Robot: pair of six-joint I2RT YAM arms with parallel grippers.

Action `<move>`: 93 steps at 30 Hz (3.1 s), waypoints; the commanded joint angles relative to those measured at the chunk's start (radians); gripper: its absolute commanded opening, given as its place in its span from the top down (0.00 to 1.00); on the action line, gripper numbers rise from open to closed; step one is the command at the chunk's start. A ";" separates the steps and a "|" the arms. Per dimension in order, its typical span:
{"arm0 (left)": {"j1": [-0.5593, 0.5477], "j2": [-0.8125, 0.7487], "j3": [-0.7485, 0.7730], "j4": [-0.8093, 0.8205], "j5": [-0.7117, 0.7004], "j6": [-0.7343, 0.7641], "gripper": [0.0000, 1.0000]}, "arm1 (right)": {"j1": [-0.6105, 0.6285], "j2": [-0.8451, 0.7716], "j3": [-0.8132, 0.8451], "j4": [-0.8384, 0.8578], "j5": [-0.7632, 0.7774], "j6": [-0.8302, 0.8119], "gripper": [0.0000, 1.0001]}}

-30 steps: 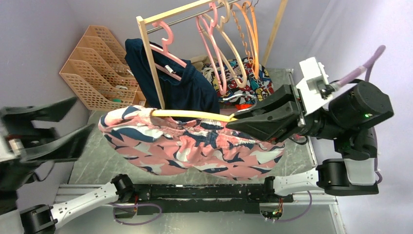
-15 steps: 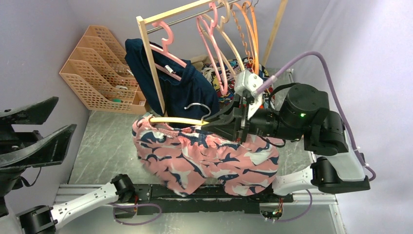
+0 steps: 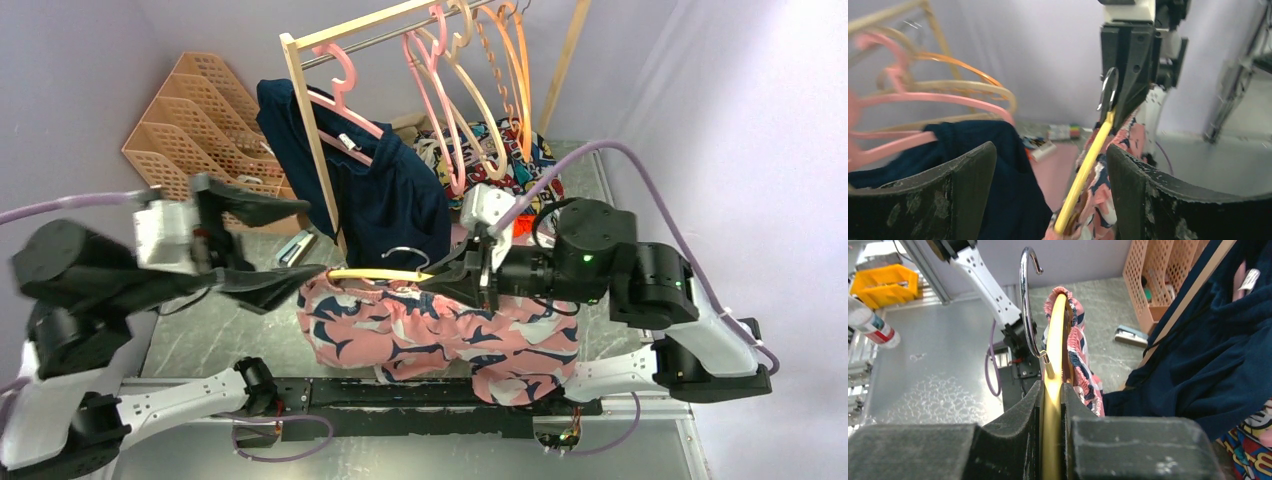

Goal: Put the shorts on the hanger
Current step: Place the hanger at the clothesline.

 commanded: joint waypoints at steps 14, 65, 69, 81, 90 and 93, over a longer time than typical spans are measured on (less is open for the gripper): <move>0.002 0.230 -0.075 -0.119 0.363 0.040 0.17 | 0.001 -0.121 -0.189 0.143 -0.028 0.055 1.00; 0.002 -0.056 -0.291 -0.154 0.029 -0.004 0.58 | 0.000 -0.175 -0.230 0.185 -0.003 0.078 1.00; 0.002 -0.055 -0.290 -0.147 0.037 -0.001 0.73 | 0.000 -0.174 -0.232 0.187 -0.003 0.078 1.00; 0.001 -0.030 -0.273 -0.039 0.168 -0.036 0.93 | 0.000 -0.167 -0.257 0.219 -0.013 0.081 1.00; 0.002 0.033 -0.279 0.055 0.271 -0.073 0.93 | 0.001 -0.160 -0.277 0.270 -0.026 0.079 1.00; 0.001 0.047 -0.288 0.091 0.292 -0.091 0.93 | 0.001 -0.150 -0.276 0.272 -0.030 0.079 1.00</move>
